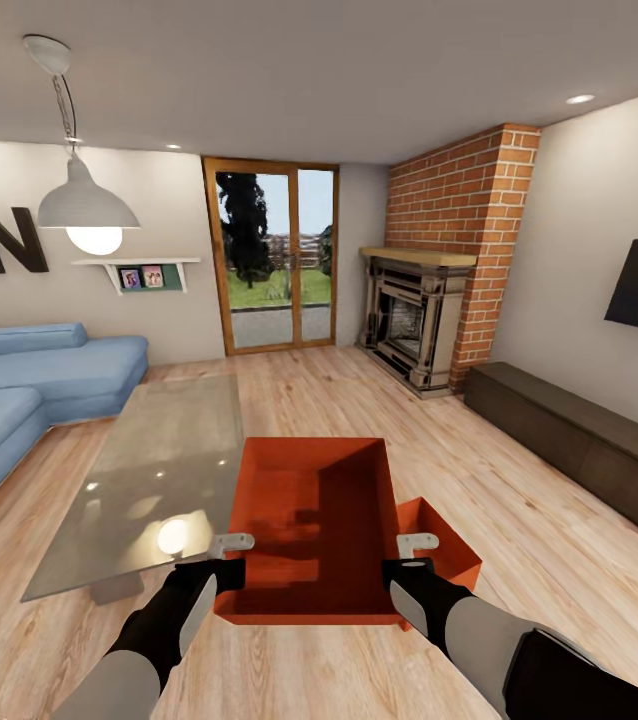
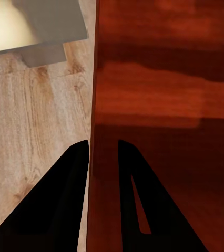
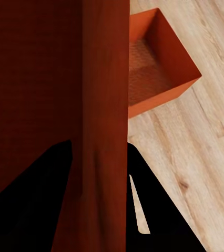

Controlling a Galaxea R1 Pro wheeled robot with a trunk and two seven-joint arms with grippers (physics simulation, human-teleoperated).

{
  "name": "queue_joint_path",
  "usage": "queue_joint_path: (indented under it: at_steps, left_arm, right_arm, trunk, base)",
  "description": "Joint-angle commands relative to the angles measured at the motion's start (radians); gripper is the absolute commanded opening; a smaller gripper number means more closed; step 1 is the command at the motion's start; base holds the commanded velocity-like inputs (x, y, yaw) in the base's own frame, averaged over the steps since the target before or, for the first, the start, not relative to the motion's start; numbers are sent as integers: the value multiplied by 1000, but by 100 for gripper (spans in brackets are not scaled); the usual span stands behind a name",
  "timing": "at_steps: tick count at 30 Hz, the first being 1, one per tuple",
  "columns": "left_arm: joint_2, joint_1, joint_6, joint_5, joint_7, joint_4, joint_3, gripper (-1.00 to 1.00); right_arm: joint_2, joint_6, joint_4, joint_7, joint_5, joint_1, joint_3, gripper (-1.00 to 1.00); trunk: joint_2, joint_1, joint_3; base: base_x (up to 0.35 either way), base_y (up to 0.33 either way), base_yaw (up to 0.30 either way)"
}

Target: Move the two storage containers from the living room to the garage. In the garage, place one container on the floor and stack the other container on top of it (either order is fine).

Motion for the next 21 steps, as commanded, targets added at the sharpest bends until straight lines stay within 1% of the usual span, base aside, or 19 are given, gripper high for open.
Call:
queue_joint_path:
  at_steps: [1,6,21]
  left_arm:
    - [-1,-1,6,-11,9,-4,3,-100]
    - [-1,-1,6,-11,9,-4,3,-100]
    - [-2,-1,7,-11,10,-3,3,-100]
  right_arm:
    - [-1,6,21,-12,-12,0,18,-100]
    - [0,6,21,-12,-12,0,18,-100]
    - [0,6,21,-12,-12,0,18,-100]
  trunk:
    - [-1,0,0]
    - [-1,0,0]
    - [-1,0,0]
  base:
    - [0,0,124]
    - [0,0,233]
    - [0,0,268]
